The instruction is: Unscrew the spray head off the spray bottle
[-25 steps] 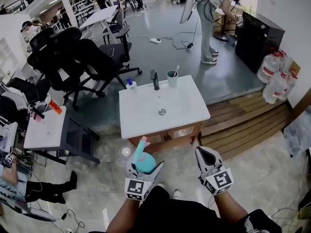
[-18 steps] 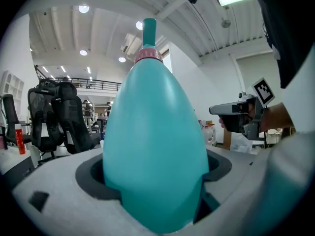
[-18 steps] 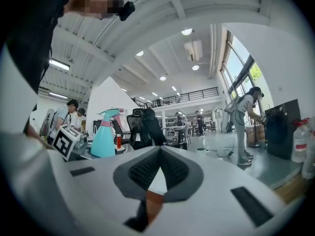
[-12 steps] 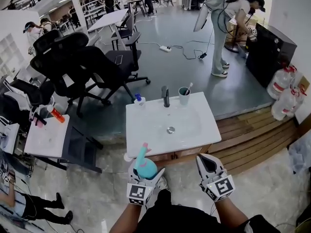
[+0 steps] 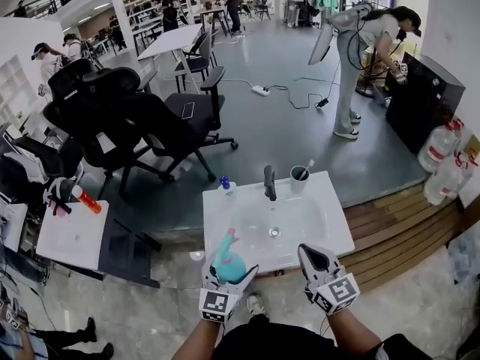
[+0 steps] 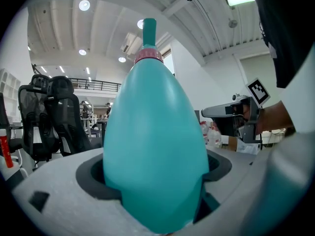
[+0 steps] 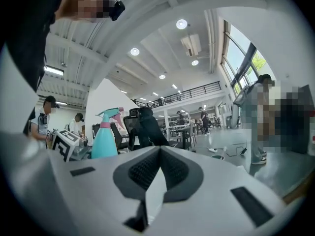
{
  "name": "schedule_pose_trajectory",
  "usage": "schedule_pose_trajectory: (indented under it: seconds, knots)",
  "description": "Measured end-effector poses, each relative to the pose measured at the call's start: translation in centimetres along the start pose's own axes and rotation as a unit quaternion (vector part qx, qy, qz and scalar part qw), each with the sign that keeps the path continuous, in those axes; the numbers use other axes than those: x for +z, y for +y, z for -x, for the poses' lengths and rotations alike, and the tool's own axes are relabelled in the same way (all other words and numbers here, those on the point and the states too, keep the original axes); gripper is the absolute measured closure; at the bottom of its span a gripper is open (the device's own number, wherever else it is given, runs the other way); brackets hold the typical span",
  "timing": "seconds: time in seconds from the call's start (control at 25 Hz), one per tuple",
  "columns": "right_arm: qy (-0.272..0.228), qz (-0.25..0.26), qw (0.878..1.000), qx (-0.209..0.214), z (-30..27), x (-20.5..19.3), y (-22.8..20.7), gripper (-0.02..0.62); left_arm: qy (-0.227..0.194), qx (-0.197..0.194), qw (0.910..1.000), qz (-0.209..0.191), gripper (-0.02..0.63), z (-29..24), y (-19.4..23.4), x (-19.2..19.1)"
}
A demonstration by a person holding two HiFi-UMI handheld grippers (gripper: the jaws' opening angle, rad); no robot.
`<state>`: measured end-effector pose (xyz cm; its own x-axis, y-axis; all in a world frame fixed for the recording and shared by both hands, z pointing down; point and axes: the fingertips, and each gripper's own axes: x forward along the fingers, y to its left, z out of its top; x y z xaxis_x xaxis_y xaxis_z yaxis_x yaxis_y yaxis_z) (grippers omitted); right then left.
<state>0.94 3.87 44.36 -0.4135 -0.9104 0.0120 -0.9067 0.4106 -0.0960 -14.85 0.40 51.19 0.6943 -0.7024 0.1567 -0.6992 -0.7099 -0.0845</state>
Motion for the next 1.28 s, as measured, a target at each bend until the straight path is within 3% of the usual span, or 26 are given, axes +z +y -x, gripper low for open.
schedule_pose_trajectory:
  seconds: [0.32, 0.64, 1.28]
  knots:
    - [-0.002, 0.011, 1.0, -0.011, -5.8, 0.7, -2.0, 0.589, -0.01, -0.017, 0.9998, -0.001, 0.135, -4.0, 3.7, 1.0]
    - [-0.003, 0.012, 1.0, 0.0, -8.2, 0.8, -3.5, 0.589, -0.024, -0.039, 0.9989, -0.014, 0.135, -7.5, 4.2, 1.9]
    - [0.028, 0.037, 0.99, 0.135, -10.1, 1.6, -7.8, 0.589, -0.013, -0.009, 0.9998, -0.012, 0.135, -15.4, 2.1, 2.7]
